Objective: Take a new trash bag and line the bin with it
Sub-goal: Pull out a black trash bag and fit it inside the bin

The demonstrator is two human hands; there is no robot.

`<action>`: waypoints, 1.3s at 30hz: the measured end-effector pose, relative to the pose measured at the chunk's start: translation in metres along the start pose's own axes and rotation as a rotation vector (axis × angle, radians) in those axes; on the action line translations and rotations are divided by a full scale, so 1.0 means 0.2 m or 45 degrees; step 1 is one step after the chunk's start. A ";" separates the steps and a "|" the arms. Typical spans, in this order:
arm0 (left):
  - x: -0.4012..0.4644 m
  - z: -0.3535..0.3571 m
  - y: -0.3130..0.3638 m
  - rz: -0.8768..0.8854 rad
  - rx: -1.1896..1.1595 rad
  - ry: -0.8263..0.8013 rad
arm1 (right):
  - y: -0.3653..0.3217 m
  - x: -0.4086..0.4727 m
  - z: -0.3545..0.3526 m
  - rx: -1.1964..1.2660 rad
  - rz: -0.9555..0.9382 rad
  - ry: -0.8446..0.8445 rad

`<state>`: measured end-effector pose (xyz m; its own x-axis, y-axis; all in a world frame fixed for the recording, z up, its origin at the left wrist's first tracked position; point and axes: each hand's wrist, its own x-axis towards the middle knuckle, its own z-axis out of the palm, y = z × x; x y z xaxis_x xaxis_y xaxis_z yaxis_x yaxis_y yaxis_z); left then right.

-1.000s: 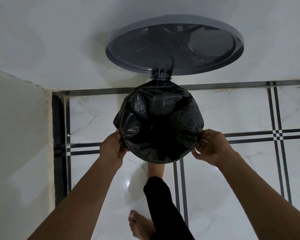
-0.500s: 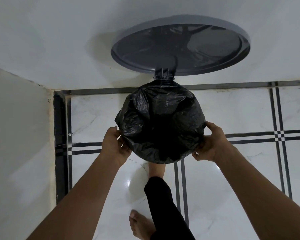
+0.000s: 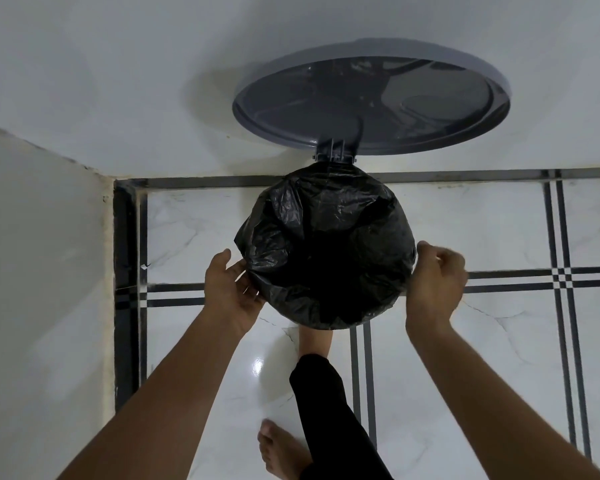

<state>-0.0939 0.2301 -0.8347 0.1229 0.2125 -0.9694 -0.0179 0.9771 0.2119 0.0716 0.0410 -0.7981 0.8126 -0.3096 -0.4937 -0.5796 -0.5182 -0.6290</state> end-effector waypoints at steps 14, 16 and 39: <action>0.02 0.03 -0.07 0.087 0.007 0.035 | 0.23 0.18 0.91 -1.812 -0.657 -1.206; 0.02 0.03 -0.07 0.080 -0.014 0.039 | 0.24 0.21 0.95 -1.872 -0.622 -1.202; -0.03 0.07 -0.05 0.067 -0.026 0.059 | 0.23 0.20 0.94 -1.993 -0.804 -1.287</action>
<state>-0.0815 0.2180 -0.8295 0.0754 0.2635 -0.9617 -0.0432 0.9644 0.2609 0.0662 0.1552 -0.9600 0.1916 0.3678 -0.9100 0.7440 -0.6591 -0.1098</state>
